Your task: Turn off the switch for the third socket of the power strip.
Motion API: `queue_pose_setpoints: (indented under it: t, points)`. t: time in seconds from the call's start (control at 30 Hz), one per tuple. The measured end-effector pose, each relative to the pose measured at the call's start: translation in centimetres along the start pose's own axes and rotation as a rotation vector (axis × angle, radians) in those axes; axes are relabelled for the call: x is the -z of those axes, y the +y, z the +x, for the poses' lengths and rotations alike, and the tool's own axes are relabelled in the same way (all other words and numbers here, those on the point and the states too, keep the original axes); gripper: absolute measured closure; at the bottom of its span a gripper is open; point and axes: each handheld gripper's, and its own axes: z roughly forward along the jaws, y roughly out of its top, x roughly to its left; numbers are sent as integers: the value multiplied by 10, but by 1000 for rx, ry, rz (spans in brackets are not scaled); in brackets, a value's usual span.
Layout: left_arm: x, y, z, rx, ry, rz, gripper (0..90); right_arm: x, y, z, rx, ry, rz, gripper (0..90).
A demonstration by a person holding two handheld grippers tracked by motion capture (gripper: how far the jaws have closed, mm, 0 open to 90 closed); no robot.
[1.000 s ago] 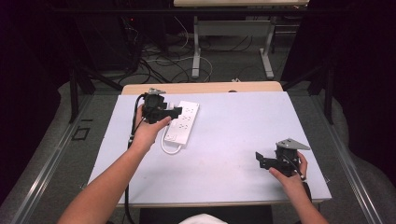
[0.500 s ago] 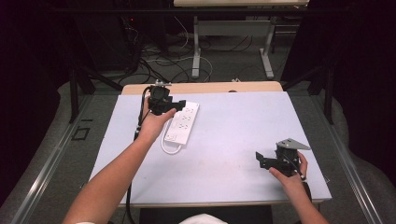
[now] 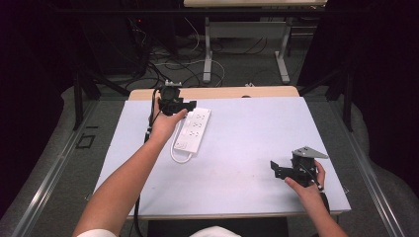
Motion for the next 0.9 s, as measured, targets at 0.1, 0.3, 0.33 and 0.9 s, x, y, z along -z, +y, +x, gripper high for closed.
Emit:
queue_pose_setpoints:
  t: [0.1,0.3,0.33,0.9]
  points:
    - [-4,3,2,-5,-10,4,409,0,0,0,-3,-2,0,76]
    - [-14,9,3,-18,-7,5,373,0,0,-1,-6,-7,-4,76]
    - [-16,9,3,-16,-8,4,371,0,0,-2,-4,-8,-5,76]
    - [-48,12,14,-4,0,45,432,-2,-1,-1,0,-8,-2,76]
